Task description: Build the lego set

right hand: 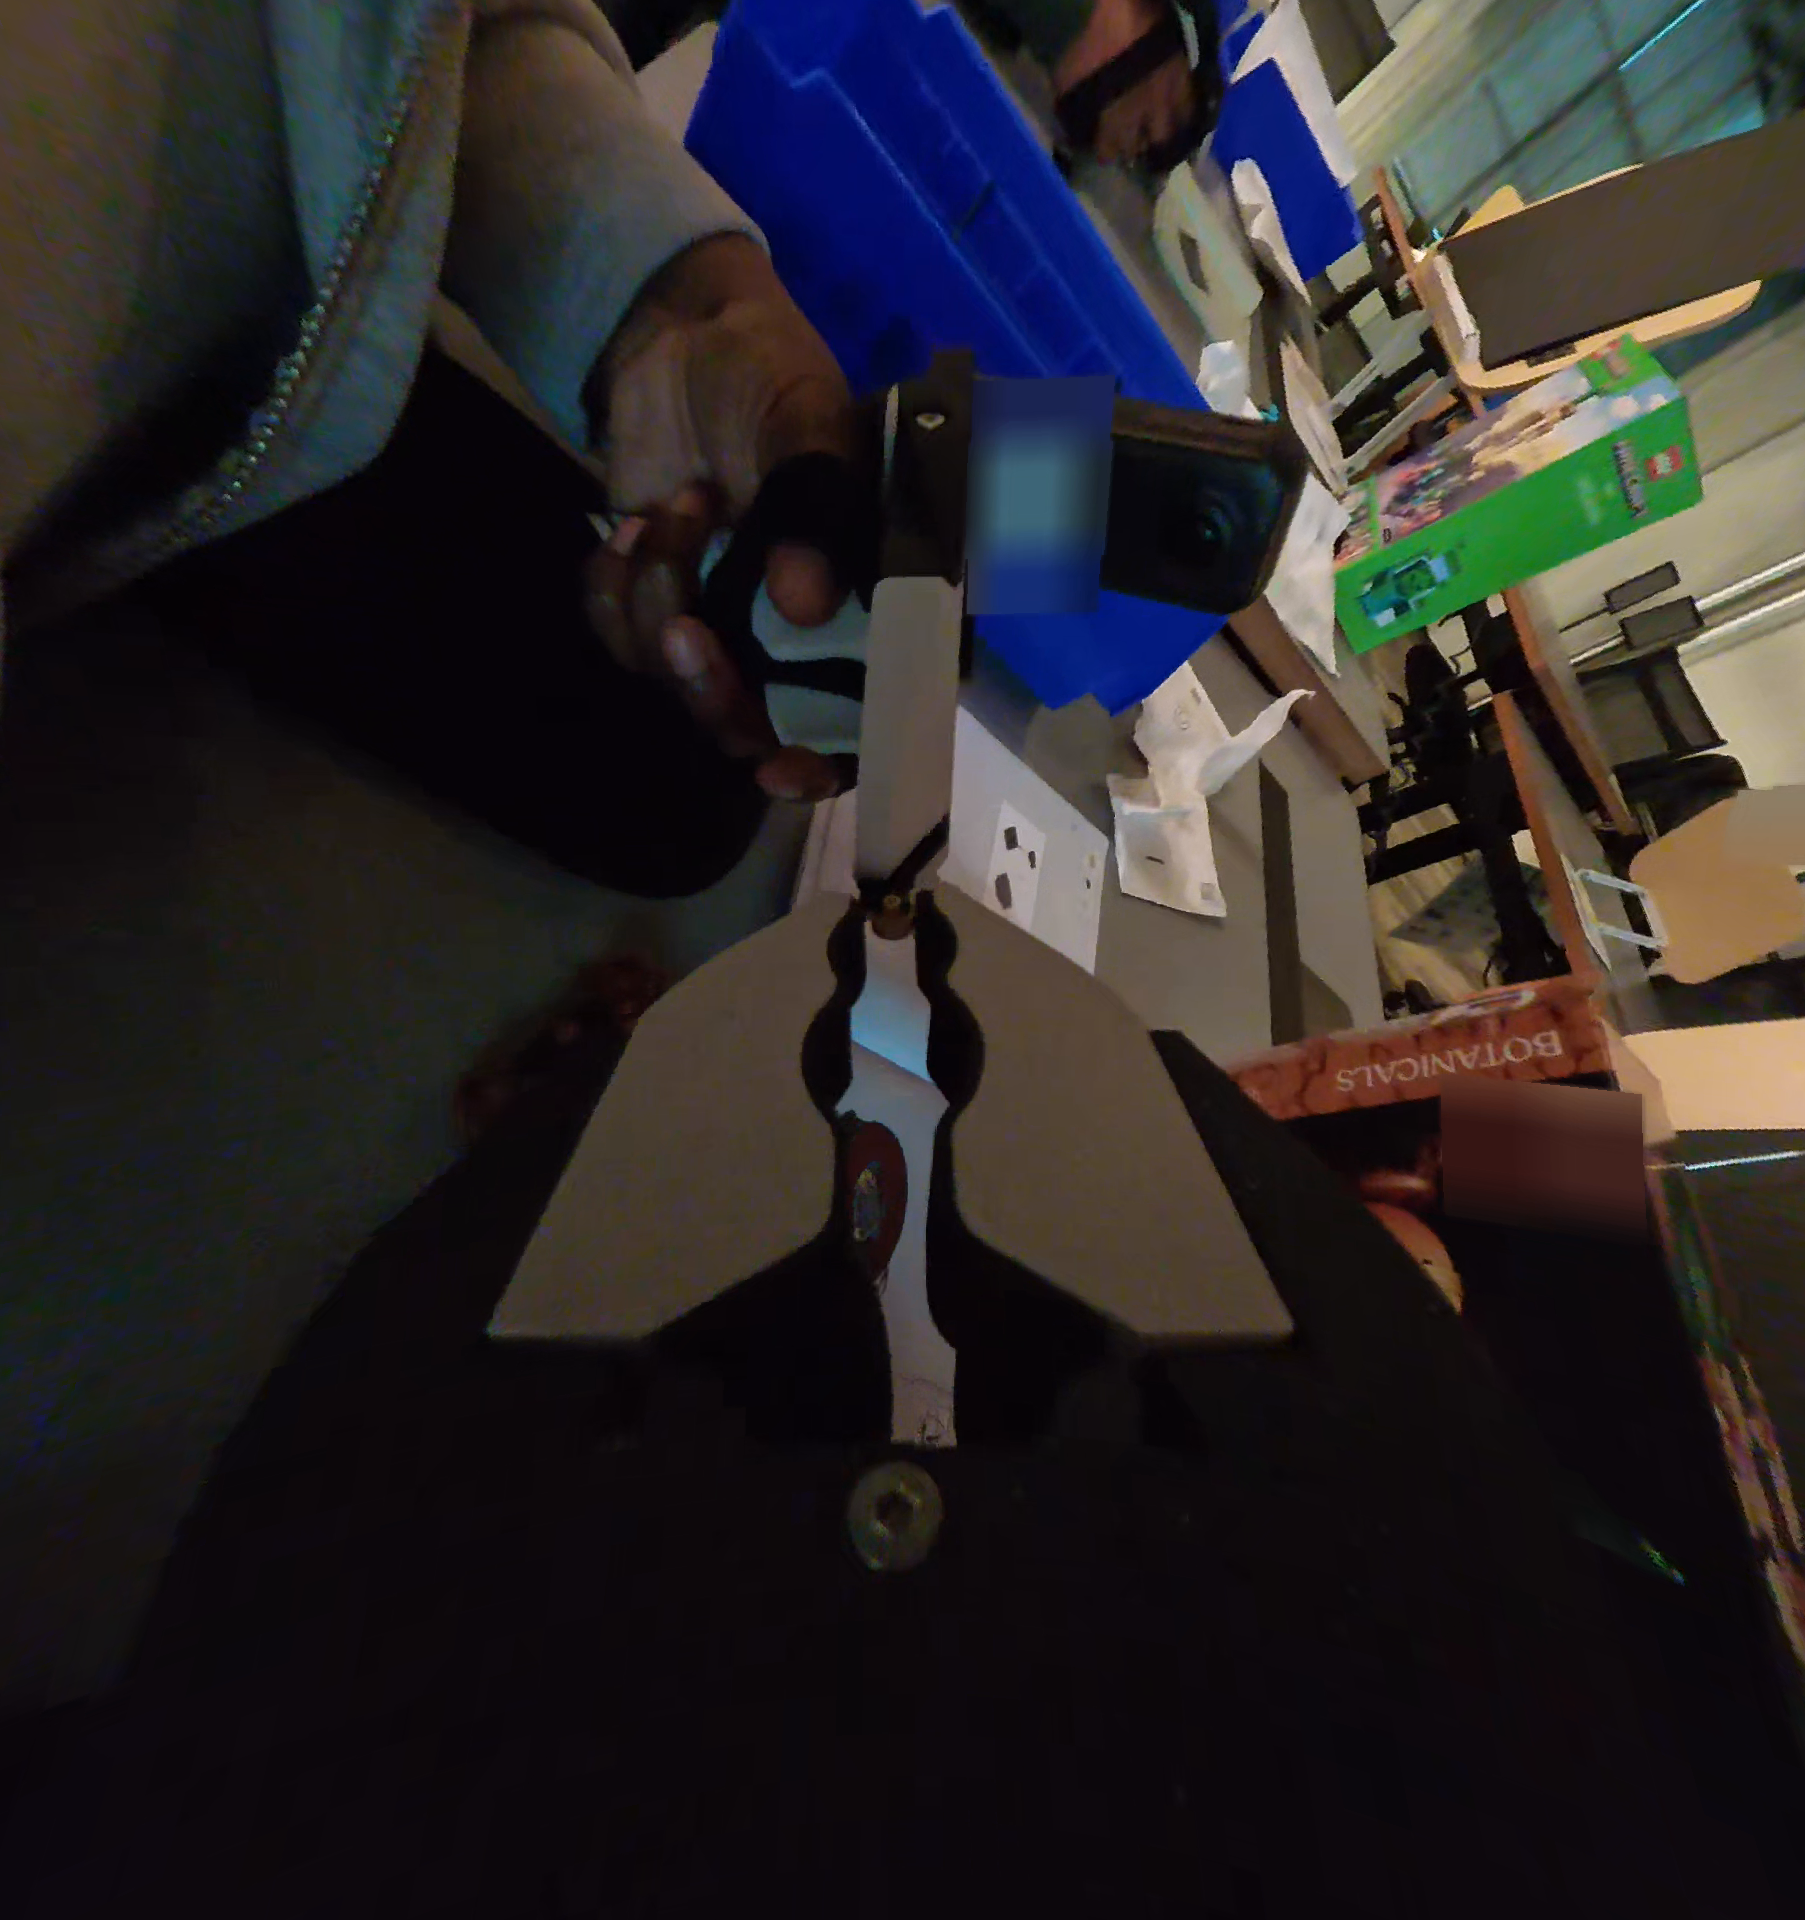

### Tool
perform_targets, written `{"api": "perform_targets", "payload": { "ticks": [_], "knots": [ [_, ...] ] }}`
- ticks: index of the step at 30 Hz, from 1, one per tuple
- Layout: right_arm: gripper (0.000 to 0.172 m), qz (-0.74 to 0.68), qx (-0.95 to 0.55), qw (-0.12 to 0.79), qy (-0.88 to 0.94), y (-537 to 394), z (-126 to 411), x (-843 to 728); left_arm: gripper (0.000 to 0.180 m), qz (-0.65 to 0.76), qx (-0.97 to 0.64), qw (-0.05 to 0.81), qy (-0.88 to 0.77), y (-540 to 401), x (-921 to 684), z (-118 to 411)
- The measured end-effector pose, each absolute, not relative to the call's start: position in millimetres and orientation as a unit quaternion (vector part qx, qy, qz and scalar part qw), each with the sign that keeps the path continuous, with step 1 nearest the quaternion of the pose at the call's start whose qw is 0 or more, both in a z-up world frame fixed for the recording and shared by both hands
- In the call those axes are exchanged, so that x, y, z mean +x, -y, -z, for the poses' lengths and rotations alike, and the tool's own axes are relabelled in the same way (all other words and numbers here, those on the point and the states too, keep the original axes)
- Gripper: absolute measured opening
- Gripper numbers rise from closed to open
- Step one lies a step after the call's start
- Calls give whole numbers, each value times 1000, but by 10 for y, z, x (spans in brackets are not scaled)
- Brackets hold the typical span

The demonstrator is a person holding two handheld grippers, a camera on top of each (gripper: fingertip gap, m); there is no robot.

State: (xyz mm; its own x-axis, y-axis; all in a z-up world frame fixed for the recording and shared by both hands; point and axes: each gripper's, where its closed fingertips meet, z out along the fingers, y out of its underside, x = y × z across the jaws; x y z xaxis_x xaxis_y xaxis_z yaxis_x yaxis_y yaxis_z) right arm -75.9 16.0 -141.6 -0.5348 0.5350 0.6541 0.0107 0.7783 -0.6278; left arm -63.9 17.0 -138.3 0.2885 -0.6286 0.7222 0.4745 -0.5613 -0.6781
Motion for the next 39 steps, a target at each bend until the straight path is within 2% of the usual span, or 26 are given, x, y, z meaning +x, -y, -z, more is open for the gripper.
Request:
{"api": "perform_targets", "payload": {
  "ticks": [6, 9, 10, 13, 16, 18, 25, 39],
  "knots": [
    [6, -314, -188, 425, 828, -157, 1460, -722, 6, 586, -659, 465, -80, -151, -605, 1422],
    [5, -365, -233, 343, 834, -213, 1596, -631, 37, 530, -673, 495, -143, -93, -612, 1461],
    [5, -381, -255, 293, 839, -239, 1699, -577, 38, 493, -684, 512, -165, -82, -640, 1494],
    [5, -376, -300, 168, 861, -320, 2083, -456, 31, 337, -726, 552, -234, -71, -766, 1667],
    [5, -364, -304, 112, 873, -298, 2369, -469, 15, 225, -751, 539, -308, -21, -804, 1854],
    [5, -373, -304, 104, 871, -292, 2443, -527, 8, 196, -761, 523, -331, -8, -779, 1962],
    [5, -375, -319, 102, 865, -386, 2500, -532, 8, 66, -770, 474, -423, -72, -775, 2279],
    [5, -375, -311, 103, 867, -363, 2534, -588, 10, 26, -748, 444, -494, -127, -667, 2451]
  ]
}}
